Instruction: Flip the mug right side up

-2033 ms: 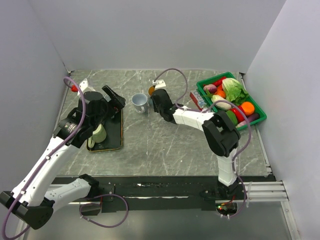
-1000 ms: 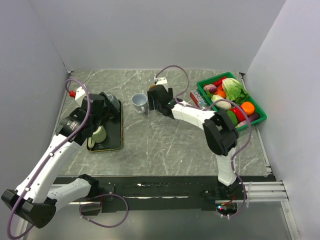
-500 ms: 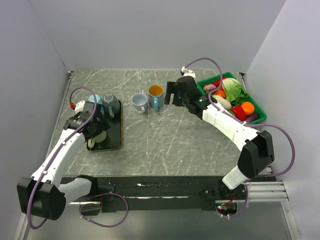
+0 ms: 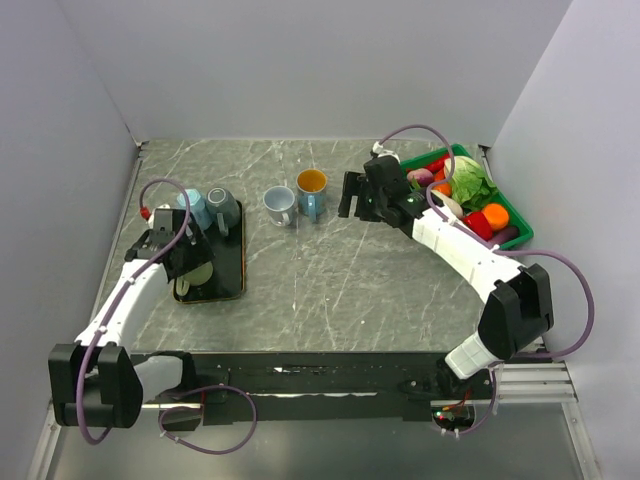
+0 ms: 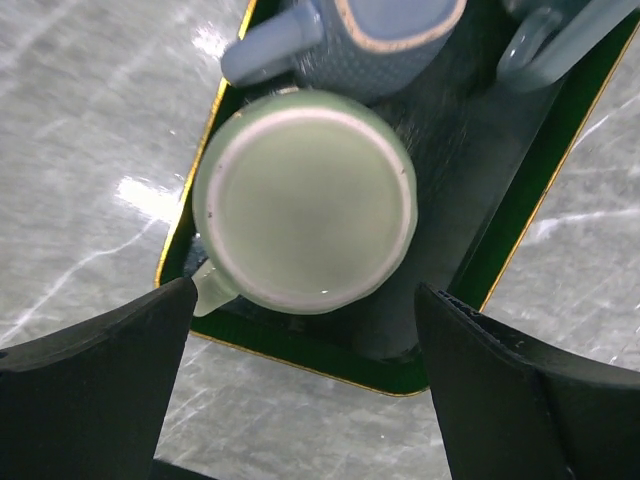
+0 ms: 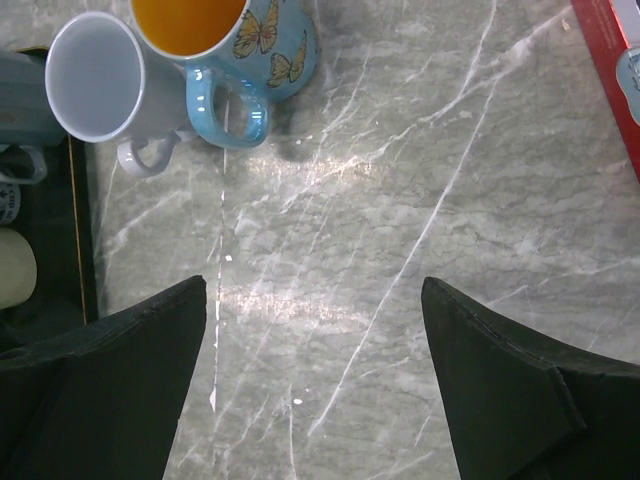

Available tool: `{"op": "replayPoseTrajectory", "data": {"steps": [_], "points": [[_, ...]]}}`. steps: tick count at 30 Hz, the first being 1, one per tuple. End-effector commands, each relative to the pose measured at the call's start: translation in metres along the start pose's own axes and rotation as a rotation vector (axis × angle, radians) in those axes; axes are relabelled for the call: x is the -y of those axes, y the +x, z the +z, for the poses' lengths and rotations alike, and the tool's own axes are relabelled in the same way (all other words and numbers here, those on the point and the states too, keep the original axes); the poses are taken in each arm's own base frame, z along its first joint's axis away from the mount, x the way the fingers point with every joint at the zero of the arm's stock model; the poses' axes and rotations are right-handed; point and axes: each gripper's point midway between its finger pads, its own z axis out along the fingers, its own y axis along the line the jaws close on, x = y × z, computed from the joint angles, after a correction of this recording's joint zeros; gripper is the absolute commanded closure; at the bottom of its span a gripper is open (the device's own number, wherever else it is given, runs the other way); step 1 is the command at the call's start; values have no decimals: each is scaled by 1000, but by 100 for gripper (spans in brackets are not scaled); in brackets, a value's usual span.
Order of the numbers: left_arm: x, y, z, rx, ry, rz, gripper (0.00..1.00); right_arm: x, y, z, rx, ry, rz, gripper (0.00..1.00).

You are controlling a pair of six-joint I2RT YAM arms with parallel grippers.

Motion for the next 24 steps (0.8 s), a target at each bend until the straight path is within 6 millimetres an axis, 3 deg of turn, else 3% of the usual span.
{"op": "replayPoseTrajectory", "data": {"steps": [1, 7, 13, 18, 24], "points": [[18, -4, 4, 14, 126, -11, 4, 0, -17, -18, 48, -23, 18, 7], [21, 9, 6, -20, 171, -35, 4, 2, -19, -18, 46, -25, 26, 7], [37, 9, 0, -33, 259, -54, 4, 1, -17, -15, 33, -33, 35, 8], [35, 11, 2, -51, 229, -105, 1, 1, -17, -15, 28, -37, 44, 9], [29, 9, -4, -32, 204, -137, 15, 4, -13, -15, 24, -32, 56, 9]]}}
